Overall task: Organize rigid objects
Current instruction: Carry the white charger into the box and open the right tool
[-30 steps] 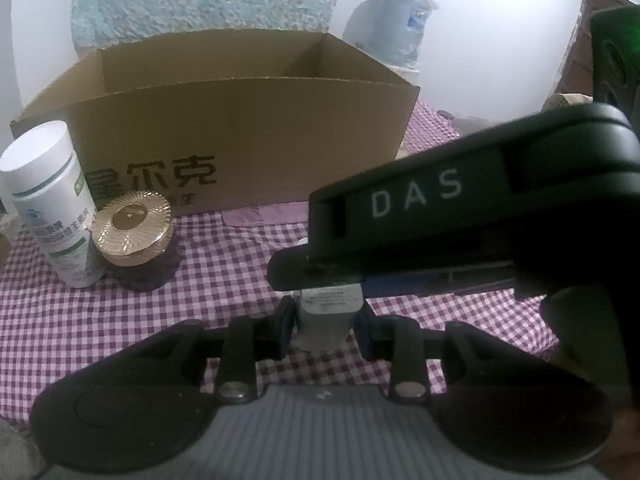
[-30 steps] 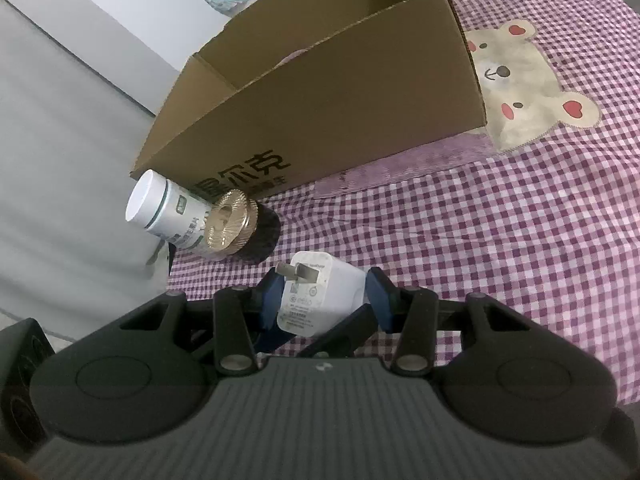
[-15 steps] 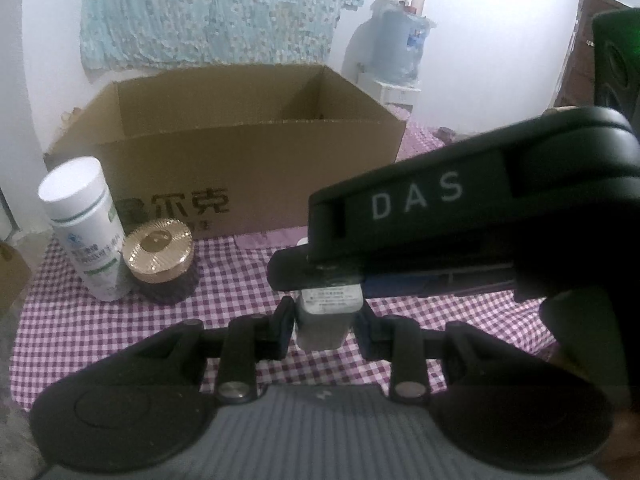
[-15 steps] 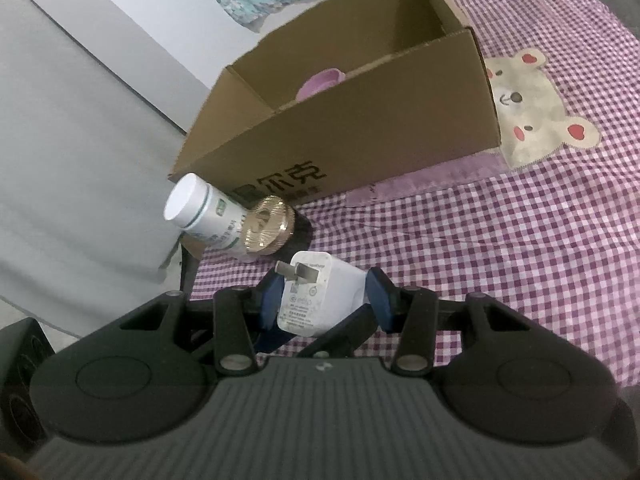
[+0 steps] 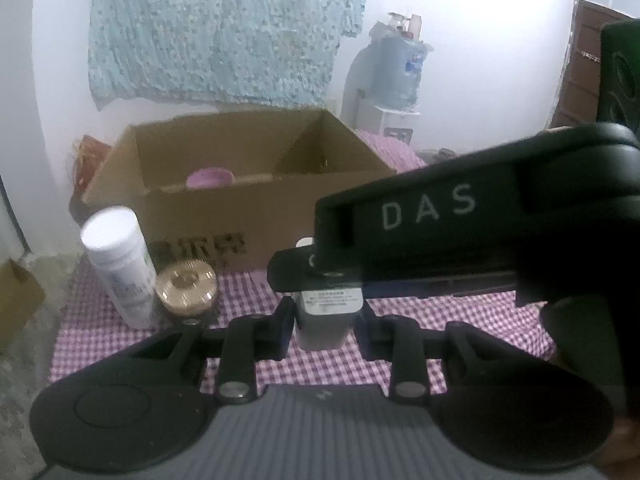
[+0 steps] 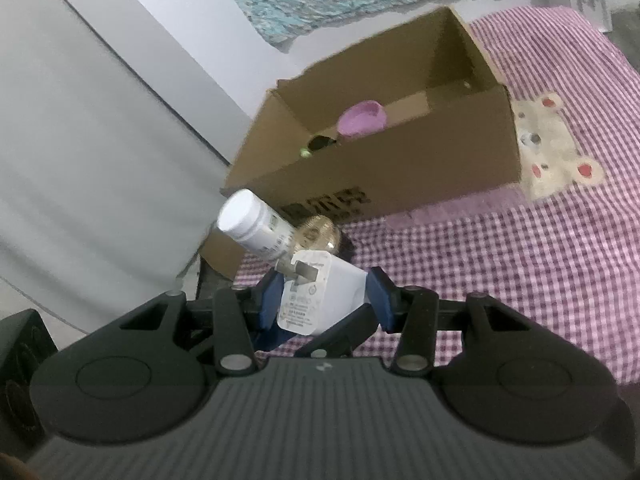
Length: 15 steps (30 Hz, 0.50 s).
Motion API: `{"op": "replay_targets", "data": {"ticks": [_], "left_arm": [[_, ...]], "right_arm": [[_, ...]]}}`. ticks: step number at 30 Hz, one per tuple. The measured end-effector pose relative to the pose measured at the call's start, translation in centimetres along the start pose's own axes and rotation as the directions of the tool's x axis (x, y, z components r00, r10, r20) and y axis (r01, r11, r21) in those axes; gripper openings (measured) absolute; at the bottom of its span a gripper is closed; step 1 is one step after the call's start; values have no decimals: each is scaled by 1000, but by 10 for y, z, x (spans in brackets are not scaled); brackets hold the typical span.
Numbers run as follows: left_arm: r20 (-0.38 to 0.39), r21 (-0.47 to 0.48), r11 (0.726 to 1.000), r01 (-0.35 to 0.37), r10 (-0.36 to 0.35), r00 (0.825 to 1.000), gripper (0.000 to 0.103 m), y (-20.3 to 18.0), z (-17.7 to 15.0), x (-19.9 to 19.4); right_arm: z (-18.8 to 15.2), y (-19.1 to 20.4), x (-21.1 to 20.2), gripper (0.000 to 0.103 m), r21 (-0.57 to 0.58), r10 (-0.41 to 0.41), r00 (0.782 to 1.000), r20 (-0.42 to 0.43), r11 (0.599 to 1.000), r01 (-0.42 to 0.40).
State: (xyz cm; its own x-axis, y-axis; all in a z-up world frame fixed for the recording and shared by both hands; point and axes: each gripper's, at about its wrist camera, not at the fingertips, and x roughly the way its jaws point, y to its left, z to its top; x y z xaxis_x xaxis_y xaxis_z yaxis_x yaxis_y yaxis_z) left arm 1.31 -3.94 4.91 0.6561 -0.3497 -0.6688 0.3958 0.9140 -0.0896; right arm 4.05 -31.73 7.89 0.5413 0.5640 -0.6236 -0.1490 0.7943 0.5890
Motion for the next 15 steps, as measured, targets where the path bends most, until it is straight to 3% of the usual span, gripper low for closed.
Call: {"op": "replay_targets", "data": {"ticks": [10, 15], "left_arm": [[36, -11, 999, -33, 33, 999, 32, 6, 70, 12], [21, -45, 998, -38, 39, 999, 32, 2, 116, 42]], "right_arm": [[71, 24, 2, 46, -69, 48, 999, -9, 996, -49], [122, 28, 21, 46, -112, 13, 1000, -16, 994, -15]]}}
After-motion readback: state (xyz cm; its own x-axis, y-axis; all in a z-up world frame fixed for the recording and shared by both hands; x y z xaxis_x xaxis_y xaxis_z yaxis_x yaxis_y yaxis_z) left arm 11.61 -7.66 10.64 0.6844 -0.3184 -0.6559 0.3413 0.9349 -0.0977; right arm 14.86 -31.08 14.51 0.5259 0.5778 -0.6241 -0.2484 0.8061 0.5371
